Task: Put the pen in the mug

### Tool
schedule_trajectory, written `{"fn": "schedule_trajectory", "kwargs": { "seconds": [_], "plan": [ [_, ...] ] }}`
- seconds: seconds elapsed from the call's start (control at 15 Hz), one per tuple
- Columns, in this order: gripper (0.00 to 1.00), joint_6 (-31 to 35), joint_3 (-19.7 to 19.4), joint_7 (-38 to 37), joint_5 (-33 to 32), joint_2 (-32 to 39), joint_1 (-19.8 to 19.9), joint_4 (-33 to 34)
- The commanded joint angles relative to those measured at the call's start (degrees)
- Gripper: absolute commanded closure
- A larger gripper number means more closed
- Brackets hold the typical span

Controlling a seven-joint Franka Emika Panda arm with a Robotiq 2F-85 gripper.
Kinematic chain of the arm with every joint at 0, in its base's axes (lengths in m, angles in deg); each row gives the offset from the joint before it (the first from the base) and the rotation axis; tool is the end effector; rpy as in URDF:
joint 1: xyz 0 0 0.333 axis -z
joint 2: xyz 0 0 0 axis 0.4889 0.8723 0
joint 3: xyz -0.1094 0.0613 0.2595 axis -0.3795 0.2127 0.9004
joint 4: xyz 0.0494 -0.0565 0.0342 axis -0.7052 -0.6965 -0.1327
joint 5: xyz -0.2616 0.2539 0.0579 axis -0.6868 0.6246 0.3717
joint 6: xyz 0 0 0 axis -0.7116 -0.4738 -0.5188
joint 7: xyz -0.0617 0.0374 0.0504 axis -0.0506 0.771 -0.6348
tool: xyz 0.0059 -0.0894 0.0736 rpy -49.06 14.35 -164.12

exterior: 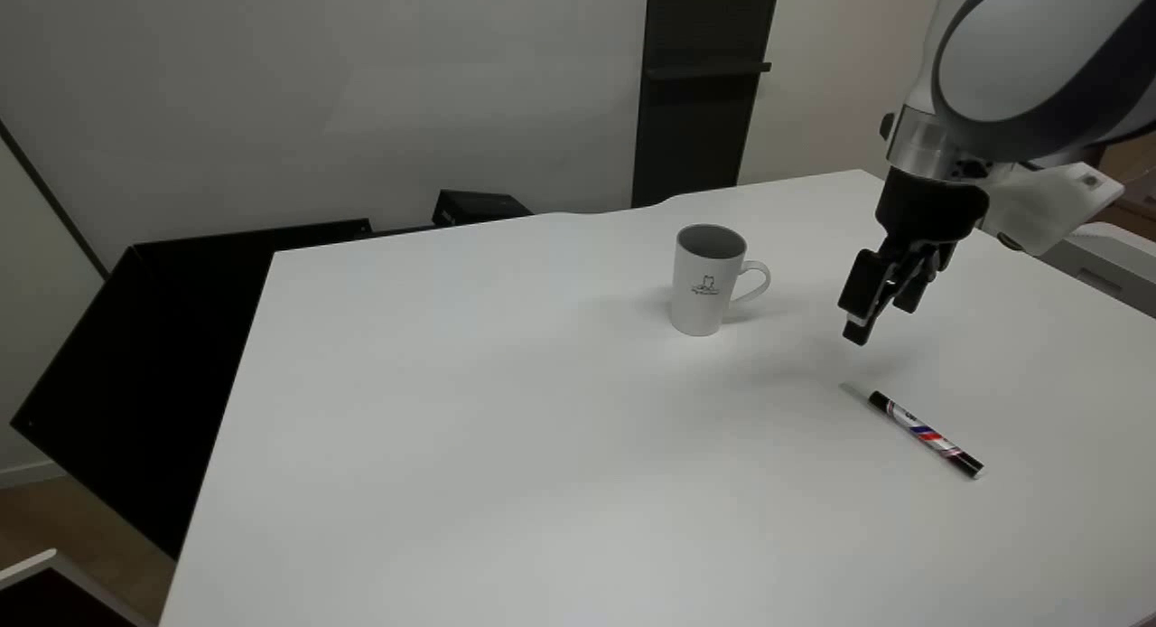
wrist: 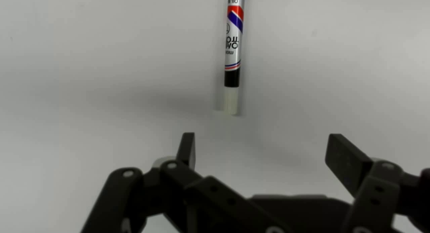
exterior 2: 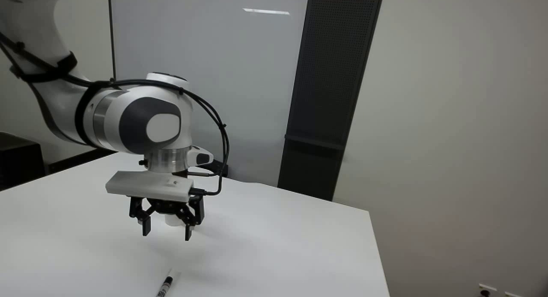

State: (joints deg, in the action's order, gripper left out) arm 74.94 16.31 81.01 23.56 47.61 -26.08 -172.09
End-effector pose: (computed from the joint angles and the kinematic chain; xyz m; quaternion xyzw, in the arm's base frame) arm 0.5142 -0.0417 0.1779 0.9944 0.1030 -0.0195 0.0113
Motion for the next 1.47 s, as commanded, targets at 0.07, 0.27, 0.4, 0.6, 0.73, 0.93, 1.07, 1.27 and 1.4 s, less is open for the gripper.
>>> {"fn": "schedule_trajectory", "kwargs": {
  "seconds": [0.07, 0.27, 0.4, 0.6, 0.73, 0.93, 1.07, 1.27, 1.4],
  "plan": [
    [0.00, 0.6, -2.0, -8.6, -1.3, 1.1, -0.9, -0.1],
    [0.00, 0.9, -2.5, -10.0, -1.3, 1.6, -0.7, -0.4],
    [0.00, 0.0, -1.6, -7.4, -0.6, 1.5, 0.3, -0.1],
    [0.00, 0.0, -1.5, -7.2, -0.6, 1.7, 0.4, -0.1],
    [0.00, 0.0, -1.5, -7.2, -0.6, 1.7, 0.4, -0.1],
    [0.00, 0.0, -1.5, -7.2, -0.6, 1.7, 0.4, -0.1],
    [0.00, 0.0, -1.5, -7.2, -0.6, 1.7, 0.4, -0.1],
    [0.00, 0.5, -1.1, -6.4, 0.0, 3.2, 0.9, 0.4],
    [0.00, 1.2, -0.2, -5.0, 1.3, 4.5, 1.9, 0.6]
  ]
}}
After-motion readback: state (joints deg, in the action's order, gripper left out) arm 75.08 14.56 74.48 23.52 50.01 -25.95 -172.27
